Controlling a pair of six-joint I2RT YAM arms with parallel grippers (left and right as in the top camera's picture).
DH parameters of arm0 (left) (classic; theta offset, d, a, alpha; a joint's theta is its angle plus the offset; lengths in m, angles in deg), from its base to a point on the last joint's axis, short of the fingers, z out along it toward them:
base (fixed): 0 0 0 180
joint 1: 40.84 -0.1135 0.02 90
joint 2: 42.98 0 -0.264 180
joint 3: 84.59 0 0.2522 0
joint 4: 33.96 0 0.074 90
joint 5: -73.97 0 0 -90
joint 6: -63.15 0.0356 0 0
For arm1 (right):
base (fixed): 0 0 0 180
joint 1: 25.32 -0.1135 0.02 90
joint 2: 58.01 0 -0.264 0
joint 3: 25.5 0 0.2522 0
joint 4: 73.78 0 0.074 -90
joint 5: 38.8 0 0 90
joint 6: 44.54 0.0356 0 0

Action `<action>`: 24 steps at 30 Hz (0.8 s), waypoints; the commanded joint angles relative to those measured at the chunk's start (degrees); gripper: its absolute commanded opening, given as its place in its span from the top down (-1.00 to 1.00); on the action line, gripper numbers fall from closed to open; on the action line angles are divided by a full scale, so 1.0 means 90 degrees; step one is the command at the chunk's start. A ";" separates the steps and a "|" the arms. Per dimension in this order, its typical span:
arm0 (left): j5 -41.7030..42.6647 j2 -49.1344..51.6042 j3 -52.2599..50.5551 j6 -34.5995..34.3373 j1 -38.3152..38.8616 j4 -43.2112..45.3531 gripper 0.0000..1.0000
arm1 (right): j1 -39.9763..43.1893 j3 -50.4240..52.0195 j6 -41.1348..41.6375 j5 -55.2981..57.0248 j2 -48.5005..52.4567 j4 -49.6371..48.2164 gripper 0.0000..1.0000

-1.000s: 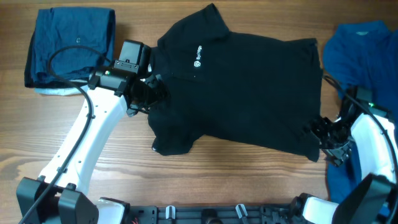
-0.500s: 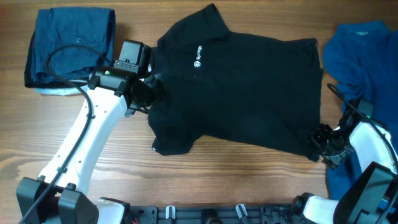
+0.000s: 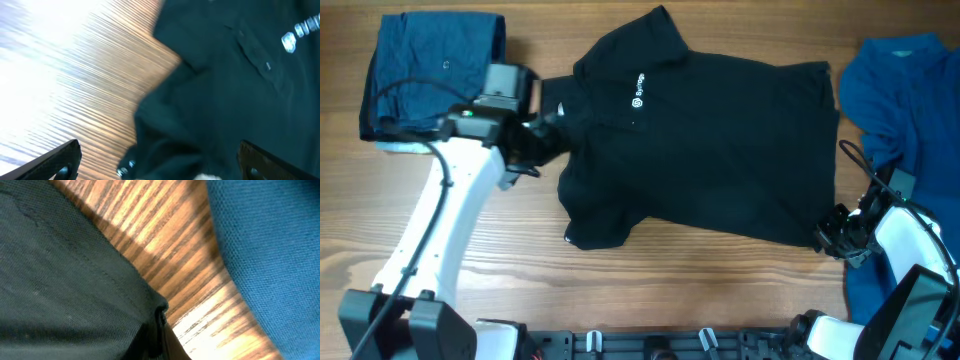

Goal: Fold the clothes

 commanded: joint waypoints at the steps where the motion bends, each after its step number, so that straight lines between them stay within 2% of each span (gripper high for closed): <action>1: 0.0964 -0.0070 -0.0053 0.0090 -0.0709 -0.0226 -0.97 | 0.0005 0.0010 -0.0019 0.0019 0.0194 0.0036 0.92; 6: 0.0969 -0.0070 -0.0449 0.0245 -0.0551 -0.0622 -0.82 | 0.0005 0.0010 -0.0019 0.0017 0.0194 0.0036 0.91; 9: 0.0991 -0.0070 -0.1234 0.0248 -0.0231 -0.0308 -0.66 | 0.0002 0.0010 -0.0022 0.0017 0.0194 0.0056 0.91; 11: 0.1387 -0.0070 -0.1785 0.0520 -0.0075 0.0005 -0.54 | 0.0002 0.0010 -0.0017 0.0017 0.0194 0.0053 0.91; 13: 0.1758 -0.0070 -0.2176 0.0760 0.0039 0.0296 -0.52 | 0.0002 0.0010 -0.0017 0.0017 0.0194 0.0049 0.91; 19: 0.1710 -0.0068 -0.2608 0.1054 0.0160 0.0809 -0.52 | -0.0087 0.0010 -0.0019 -0.0007 0.0194 0.0058 0.91; 24: 0.1707 -0.0070 -0.2977 0.1190 0.0435 0.0981 -0.34 | -0.0087 0.0010 -0.0017 -0.0015 0.0194 0.0041 0.91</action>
